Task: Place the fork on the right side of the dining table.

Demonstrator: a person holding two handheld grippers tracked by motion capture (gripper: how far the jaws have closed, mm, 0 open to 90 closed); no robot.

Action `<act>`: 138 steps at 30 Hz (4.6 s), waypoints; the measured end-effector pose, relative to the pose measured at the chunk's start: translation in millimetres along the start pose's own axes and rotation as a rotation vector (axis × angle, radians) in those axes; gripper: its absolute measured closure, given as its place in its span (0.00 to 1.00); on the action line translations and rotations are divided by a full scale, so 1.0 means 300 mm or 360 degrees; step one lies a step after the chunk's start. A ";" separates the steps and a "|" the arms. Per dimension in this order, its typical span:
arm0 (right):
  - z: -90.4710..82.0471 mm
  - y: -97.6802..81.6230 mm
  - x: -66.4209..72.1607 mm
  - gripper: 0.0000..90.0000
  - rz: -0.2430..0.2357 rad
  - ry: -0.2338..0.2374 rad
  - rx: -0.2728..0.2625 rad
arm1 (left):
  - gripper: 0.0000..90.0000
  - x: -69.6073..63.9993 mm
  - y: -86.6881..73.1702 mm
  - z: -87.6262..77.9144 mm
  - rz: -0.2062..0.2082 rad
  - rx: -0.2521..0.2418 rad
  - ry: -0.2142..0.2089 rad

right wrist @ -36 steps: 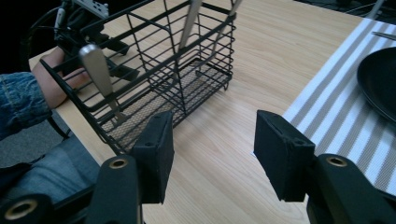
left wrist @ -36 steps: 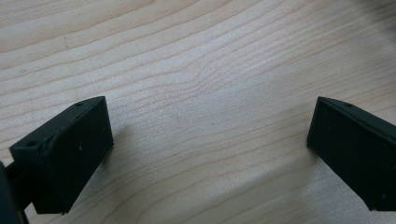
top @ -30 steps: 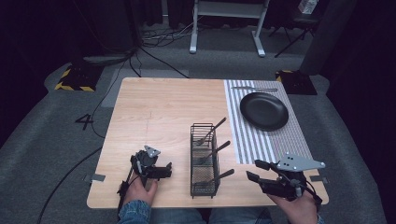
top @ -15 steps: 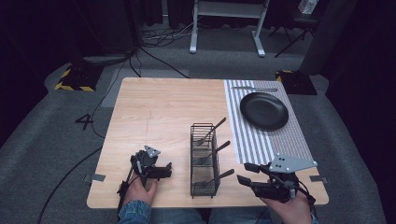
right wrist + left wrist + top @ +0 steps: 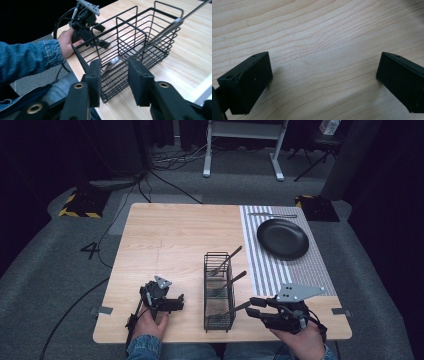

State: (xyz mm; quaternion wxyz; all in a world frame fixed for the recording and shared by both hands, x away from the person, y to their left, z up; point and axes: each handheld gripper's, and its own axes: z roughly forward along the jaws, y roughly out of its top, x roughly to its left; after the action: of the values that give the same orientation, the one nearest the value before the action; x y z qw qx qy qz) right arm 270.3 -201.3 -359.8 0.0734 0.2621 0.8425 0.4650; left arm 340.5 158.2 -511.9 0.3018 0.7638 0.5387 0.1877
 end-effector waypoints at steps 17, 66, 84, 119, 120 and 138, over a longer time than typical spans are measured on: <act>0.055 0.022 -0.017 0.87 0.0041 0.0097 0.0031 | 0.01 -0.001 0.000 0.000 -0.0004 -0.0002 0.0001; 0.007 0.129 -0.032 0.96 -0.0005 0.0044 -0.0168 | 0.01 0.000 0.000 0.000 -0.0001 0.0000 0.0000; -0.133 0.181 -0.050 0.96 0.0025 0.0004 -0.0319 | 0.01 -0.001 0.000 0.000 -0.0003 0.0000 -0.0001; -0.367 0.140 -0.294 0.97 0.0243 -0.0318 -0.0461 | 0.00 0.000 0.000 0.000 0.0000 0.0001 0.0001; -0.368 0.138 -0.305 0.97 0.0262 -0.0330 -0.0462 | 0.00 0.000 0.000 0.000 0.0001 0.0001 0.0001; -0.337 0.149 -0.474 0.97 0.0392 -0.0461 -0.0424 | 0.00 0.000 0.000 0.000 0.0002 0.0002 0.0001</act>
State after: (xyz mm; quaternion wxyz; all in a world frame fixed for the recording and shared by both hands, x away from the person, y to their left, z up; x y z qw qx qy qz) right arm 370.9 -329.7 -283.8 0.1702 0.4150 0.7159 0.5351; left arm 340.5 158.3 -511.9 0.3010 0.7643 0.5384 0.1879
